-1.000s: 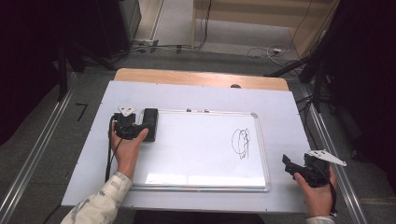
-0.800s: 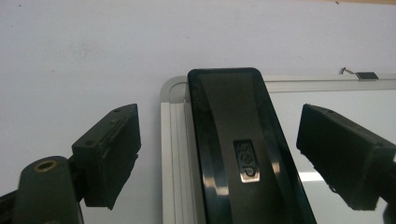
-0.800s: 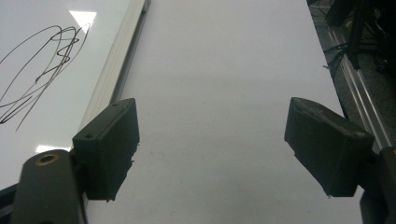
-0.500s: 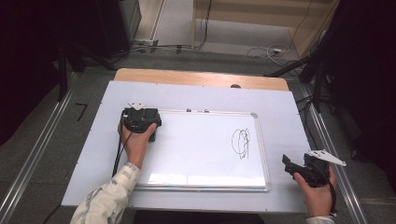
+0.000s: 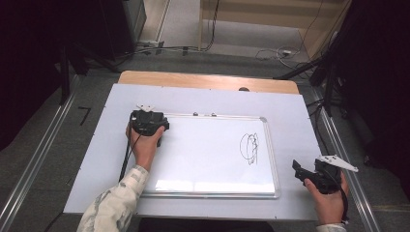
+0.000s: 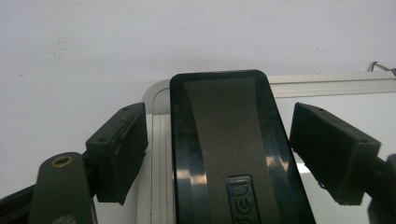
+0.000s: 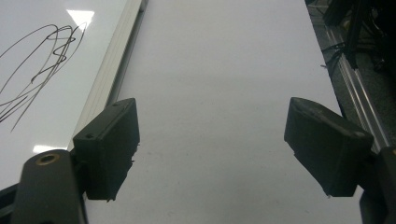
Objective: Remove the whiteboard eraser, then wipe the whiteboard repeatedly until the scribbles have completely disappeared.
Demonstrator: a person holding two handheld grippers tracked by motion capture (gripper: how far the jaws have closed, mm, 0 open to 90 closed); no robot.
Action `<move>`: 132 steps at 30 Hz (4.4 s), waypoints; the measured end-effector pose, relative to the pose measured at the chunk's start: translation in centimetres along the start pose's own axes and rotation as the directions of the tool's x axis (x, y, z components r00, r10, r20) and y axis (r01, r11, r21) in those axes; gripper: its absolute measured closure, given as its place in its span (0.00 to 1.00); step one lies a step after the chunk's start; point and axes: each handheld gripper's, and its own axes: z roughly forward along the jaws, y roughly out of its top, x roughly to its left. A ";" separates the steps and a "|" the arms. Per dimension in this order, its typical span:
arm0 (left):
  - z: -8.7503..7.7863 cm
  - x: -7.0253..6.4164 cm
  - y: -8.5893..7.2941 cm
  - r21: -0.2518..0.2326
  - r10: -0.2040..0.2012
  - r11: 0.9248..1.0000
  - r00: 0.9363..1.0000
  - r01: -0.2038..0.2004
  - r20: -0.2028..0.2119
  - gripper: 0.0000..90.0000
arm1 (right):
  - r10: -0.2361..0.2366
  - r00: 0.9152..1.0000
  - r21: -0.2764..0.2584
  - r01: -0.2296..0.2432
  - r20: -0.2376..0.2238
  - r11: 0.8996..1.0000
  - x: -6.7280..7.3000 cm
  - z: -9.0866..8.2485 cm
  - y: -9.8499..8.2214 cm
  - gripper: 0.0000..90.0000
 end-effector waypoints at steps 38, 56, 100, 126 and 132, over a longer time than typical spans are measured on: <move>-0.2 -0.7 -0.2 0.015 0.014 1.000 1.000 -0.014 0.017 0.45 | -0.002 1.000 0.004 0.002 0.002 1.000 0.1 0.1 0.0 0.19; -1.5 -0.5 -0.6 -0.002 0.025 1.000 0.999 -0.025 0.038 0.45 | -0.001 1.000 0.001 0.001 -0.004 1.000 0.1 0.2 0.1 0.19; -5.1 -4.8 0.0 -0.058 0.078 0.996 0.976 -0.067 0.201 0.45 | -0.017 1.000 0.010 0.018 -0.023 1.000 0.7 0.5 0.2 0.19; -5.2 -10.1 0.5 -0.065 0.150 0.988 0.944 -0.137 0.293 0.45 | -0.017 1.000 0.004 0.017 -0.021 1.000 0.7 0.2 0.2 0.19; -4.9 -11.1 0.2 -0.060 0.167 0.986 0.934 -0.156 0.315 0.45 | -0.017 1.000 0.005 0.017 -0.023 1.000 0.7 0.2 0.2 0.19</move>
